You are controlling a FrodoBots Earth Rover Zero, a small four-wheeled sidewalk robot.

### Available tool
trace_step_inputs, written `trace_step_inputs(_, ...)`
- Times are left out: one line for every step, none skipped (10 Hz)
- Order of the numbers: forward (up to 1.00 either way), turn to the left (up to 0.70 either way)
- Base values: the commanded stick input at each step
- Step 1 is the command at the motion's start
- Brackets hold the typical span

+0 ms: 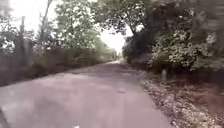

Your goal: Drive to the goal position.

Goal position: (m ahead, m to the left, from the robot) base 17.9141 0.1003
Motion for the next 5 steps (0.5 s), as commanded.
trace_step_inputs(1.0,-0.01)
trace_step_inputs(1.0,-0.01)
trace_step_inputs(1.0,-0.01)
trace_step_inputs(1.0,-0.03)
trace_step_inputs(1.0,-0.06)
